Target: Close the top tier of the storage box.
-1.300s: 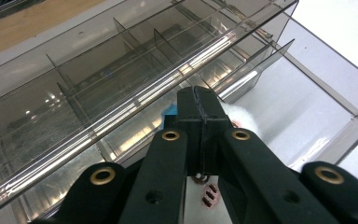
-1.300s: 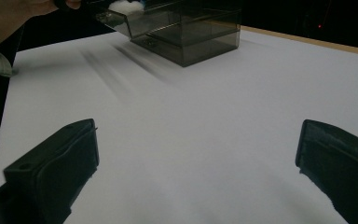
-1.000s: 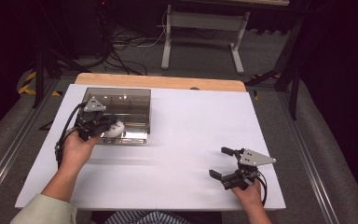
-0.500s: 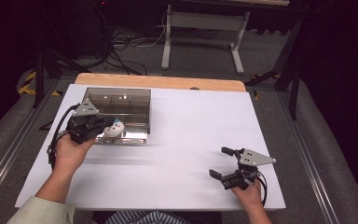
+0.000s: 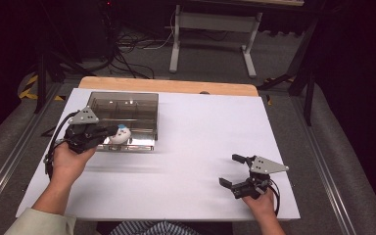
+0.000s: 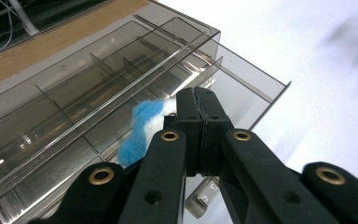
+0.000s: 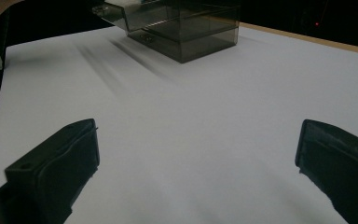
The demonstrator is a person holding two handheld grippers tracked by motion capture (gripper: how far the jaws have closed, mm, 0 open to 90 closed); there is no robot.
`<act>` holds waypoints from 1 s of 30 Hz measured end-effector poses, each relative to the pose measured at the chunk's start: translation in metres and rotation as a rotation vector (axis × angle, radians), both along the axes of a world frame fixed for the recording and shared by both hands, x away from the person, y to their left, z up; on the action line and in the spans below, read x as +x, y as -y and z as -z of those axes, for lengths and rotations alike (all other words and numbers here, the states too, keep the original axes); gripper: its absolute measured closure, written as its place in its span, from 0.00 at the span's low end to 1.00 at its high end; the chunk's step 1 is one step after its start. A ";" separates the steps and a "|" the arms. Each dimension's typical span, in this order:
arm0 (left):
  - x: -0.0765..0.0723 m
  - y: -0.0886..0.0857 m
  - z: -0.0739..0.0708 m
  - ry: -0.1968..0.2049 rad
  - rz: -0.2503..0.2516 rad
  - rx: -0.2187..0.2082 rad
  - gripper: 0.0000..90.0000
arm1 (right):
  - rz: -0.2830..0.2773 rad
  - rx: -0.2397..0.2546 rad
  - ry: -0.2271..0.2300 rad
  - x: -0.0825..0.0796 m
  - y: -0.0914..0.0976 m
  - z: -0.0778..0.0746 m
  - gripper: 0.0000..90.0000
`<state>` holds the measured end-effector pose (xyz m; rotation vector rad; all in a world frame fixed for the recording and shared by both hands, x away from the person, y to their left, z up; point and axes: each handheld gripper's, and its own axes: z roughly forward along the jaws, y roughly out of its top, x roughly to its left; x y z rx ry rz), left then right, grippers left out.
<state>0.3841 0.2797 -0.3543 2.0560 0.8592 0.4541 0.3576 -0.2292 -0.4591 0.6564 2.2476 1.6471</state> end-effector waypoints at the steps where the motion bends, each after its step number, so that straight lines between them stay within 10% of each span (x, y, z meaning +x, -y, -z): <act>1: -0.001 0.000 0.000 0.003 0.002 0.000 1.00 | 0.000 0.000 0.000 0.000 0.000 0.000 0.01; 10: -0.009 -0.008 -0.001 0.008 0.019 -0.003 1.00 | 0.039 -0.081 -0.003 -0.001 -0.002 -0.008 0.20; 21: -0.024 -0.017 -0.002 0.012 0.037 -0.016 1.00 | 0.023 -0.141 -0.042 -0.009 -0.011 -0.022 1.00; 30: -0.033 -0.024 0.000 0.021 0.038 -0.005 1.00 | -0.008 -0.198 -0.033 -0.008 -0.038 -0.034 1.00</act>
